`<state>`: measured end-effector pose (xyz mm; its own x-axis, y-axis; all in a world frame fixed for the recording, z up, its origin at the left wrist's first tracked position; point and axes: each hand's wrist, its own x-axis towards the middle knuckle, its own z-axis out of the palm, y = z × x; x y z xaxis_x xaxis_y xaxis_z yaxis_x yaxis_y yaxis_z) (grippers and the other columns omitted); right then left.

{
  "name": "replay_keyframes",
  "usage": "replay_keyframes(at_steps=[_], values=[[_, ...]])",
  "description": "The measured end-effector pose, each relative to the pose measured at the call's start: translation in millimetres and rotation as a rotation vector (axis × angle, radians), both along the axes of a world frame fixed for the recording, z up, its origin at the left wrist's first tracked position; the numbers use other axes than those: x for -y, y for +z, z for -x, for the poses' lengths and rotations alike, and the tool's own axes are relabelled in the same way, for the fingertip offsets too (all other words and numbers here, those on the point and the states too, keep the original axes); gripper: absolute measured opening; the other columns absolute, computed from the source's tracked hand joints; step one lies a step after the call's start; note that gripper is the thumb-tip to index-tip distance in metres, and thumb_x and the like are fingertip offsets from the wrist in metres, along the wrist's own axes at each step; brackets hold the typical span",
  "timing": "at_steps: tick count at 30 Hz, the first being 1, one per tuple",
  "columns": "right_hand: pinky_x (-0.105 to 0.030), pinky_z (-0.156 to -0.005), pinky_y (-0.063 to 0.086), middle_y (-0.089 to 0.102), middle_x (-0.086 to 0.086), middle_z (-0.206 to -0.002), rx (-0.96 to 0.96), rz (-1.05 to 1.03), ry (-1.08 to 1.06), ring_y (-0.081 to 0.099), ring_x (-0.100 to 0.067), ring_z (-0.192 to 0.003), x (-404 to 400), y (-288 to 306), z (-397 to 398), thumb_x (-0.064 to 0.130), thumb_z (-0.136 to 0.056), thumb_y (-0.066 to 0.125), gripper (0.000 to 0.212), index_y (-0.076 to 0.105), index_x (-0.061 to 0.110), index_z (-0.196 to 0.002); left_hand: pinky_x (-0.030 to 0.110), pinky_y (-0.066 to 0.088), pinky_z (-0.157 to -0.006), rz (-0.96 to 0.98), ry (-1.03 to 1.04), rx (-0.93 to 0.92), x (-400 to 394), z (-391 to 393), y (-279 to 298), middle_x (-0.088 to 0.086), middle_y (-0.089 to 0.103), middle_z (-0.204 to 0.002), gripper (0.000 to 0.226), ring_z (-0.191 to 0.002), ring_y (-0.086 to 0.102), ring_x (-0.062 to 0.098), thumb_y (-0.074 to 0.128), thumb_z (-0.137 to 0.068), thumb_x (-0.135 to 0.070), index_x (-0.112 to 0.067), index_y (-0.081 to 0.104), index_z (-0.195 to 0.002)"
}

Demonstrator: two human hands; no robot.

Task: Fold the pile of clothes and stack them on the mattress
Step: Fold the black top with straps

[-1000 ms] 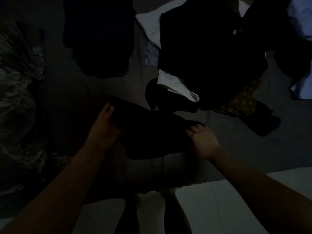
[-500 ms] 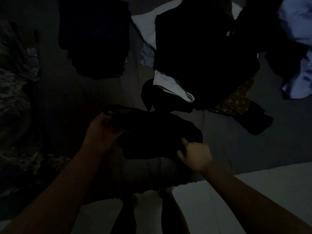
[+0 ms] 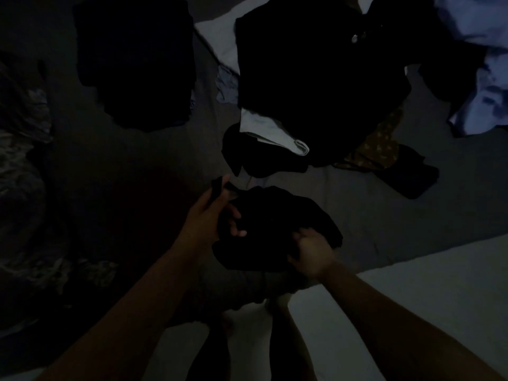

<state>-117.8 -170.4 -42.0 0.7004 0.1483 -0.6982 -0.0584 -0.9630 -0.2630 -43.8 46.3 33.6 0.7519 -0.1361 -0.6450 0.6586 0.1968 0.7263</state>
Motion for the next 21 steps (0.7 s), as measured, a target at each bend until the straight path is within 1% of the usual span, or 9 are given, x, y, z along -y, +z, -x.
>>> replay_keyframes(at_steps=[2, 4, 6, 7, 9, 13, 16, 19, 21], values=[[-0.034, -0.101, 0.041, 0.041, -0.009, -0.137, -0.124, -0.176, 0.022, 0.044, -0.029, -0.124, -21.9, -7.7, 1.3, 0.045, -0.074, 0.071, 0.081, 0.034, 0.017, -0.141, 0.025, 0.048, -0.045, -0.11, 0.022, 0.2, 0.3, -0.9, 4.5, -0.002, 0.056, -0.057, 0.03, -0.04, 0.049, 0.012, 0.044, -0.098, -0.016, -0.035, 0.053, -0.119], [-0.039, -0.1, 0.043, 0.028, -0.008, -0.146, -0.174, -0.224, -0.025, 0.042, -0.032, -0.127, -35.0, -10.9, 6.5, 0.044, -0.071, 0.075, 0.099, 0.017, 0.022, -0.148, 0.022, 0.042, -0.052, -0.21, 0.086, 0.329, -4.8, -7.1, 8.3, -0.01, 0.057, -0.061, 0.03, -0.051, 0.049, 0.005, 0.049, -0.097, -0.016, -0.039, 0.055, -0.116], [-0.038, -0.095, 0.046, 0.03, -0.007, -0.147, -0.172, -0.197, -0.168, 0.047, -0.031, -0.125, -34.1, -10.5, 17.6, 0.045, -0.072, 0.074, 0.106, 0.005, 0.026, -0.15, 0.024, 0.048, -0.074, -0.269, 0.136, 0.361, -15.3, -15.7, 8.0, -0.01, 0.069, -0.092, 0.033, -0.08, 0.057, -0.001, 0.048, -0.098, -0.015, -0.036, 0.052, -0.123], [-0.037, -0.092, 0.047, 0.038, -0.007, -0.144, -0.184, -0.162, -0.253, 0.05, -0.029, -0.121, -28.7, -9.2, 22.8, 0.048, -0.074, 0.072, 0.106, 0.003, 0.025, -0.15, 0.027, 0.046, -0.091, -0.308, 0.118, 0.375, -21.9, -19.8, 7.0, -0.003, 0.066, -0.116, 0.035, -0.102, 0.057, 0.002, 0.047, -0.098, -0.014, -0.035, 0.049, -0.127], [-0.035, -0.088, 0.047, 0.052, -0.005, -0.133, -0.239, -0.008, -0.252, 0.056, -0.026, -0.115, -13.2, -6.3, 29.3, 0.059, -0.078, 0.062, 0.097, 0.006, 0.025, -0.15, 0.035, 0.035, -0.11, -0.41, 0.029, 0.434, -32.0, -24.1, 2.4, -0.002, 0.052, -0.137, 0.04, -0.125, 0.047, 0.008, 0.047, -0.098, -0.011, -0.032, 0.044, -0.132], [-0.035, -0.091, 0.044, 0.055, -0.002, -0.13, -0.269, 0.259, -0.075, 0.055, -0.024, -0.117, 15.8, 15.5, 21.7, 0.075, -0.079, 0.044, 0.085, 0.025, 0.024, -0.144, 0.018, 0.032, -0.107, -0.632, -0.067, 0.505, -40.4, -25.0, -4.5, -0.009, 0.045, -0.135, 0.045, -0.126, 0.043, 0.004, 0.047, -0.096, -0.007, -0.023, 0.04, -0.137], [-0.037, -0.1, 0.04, 0.041, -0.006, -0.144, -0.299, 0.387, -0.025, 0.046, -0.025, -0.128, 36.7, 37.9, 8.2, 0.077, -0.077, 0.045, 0.095, 0.017, 0.021, -0.148, 0.027, 0.038, -0.102, -0.766, -0.064, 0.5, -52.1, -26.3, -4.7, 0.004, 0.053, -0.128, 0.047, -0.122, 0.049, 0.019, 0.05, -0.09, -0.018, -0.008, 0.045, -0.136], [-0.04, -0.102, 0.039, 0.023, -0.012, -0.15, -0.337, 0.398, -0.079, 0.039, -0.029, -0.132, 58.5, 59.2, -4.7, 0.067, -0.078, 0.055, 0.103, 0.001, 0.018, -0.15, 0.025, 0.038, -0.101, -0.77, -0.04, 0.511, -52.5, -23.5, 5.4, -0.007, 0.05, -0.123, 0.052, -0.115, 0.047, 0.003, 0.048, -0.086, -0.021, -0.013, 0.044, -0.137], [-0.042, -0.099, 0.041, 0.02, -0.013, -0.149, -0.3, 0.37, -0.164, 0.041, -0.031, -0.129, 69.6, 67.4, -10.5, 0.062, -0.077, 0.061, 0.106, -0.002, 0.017, -0.149, 0.016, 0.035, -0.103, -0.729, -0.035, 0.476, -45.0, -18.7, 12.9, -0.013, 0.045, -0.129, 0.053, -0.119, 0.042, -0.001, 0.051, -0.091, -0.017, -0.022, 0.037, -0.142]])
